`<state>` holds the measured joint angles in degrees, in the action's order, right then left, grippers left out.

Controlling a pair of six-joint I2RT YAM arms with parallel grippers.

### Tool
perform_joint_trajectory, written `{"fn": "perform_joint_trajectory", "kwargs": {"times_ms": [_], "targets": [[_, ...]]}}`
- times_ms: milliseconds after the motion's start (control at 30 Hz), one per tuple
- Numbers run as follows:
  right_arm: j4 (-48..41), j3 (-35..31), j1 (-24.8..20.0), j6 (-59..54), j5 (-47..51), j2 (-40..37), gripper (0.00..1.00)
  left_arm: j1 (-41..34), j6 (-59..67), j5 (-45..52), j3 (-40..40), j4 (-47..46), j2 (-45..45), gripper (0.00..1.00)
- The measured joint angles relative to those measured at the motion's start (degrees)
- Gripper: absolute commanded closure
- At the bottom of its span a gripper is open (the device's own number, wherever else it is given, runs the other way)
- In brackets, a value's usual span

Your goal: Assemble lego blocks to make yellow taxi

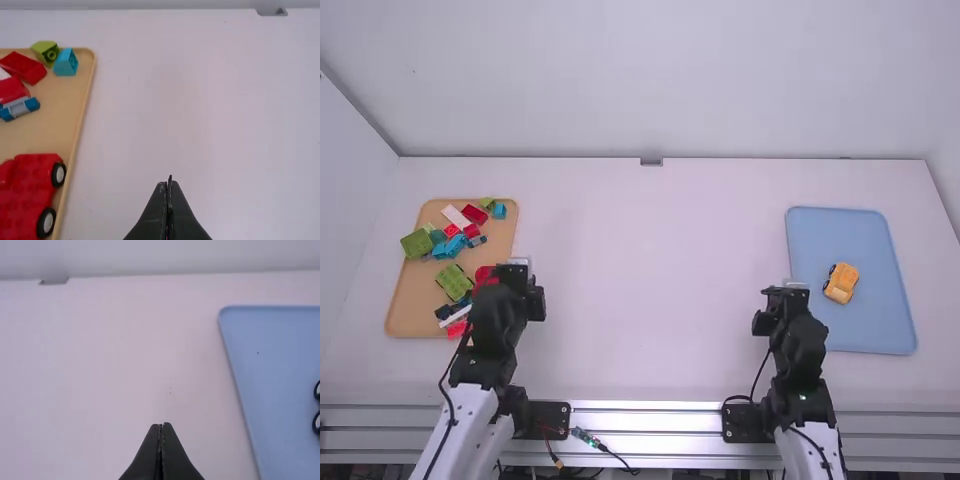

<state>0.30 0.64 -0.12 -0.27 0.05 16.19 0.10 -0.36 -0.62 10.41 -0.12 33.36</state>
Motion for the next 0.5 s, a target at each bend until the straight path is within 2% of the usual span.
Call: {"fn": "perform_joint_trajectory", "kwargs": {"times_ms": [300,500], "targets": [[0.0,-0.02,0.0,-0.04,-0.07,-6.75,1.0,0.0,0.0,0.02,-8.74,0.0,-8.94,1.0],[0.02,-0.02,0.0,-0.04,-0.13,-10.84,1.0,0.0,0.0,0.07,-9.88,0.46,-14.45,1.0]]}}
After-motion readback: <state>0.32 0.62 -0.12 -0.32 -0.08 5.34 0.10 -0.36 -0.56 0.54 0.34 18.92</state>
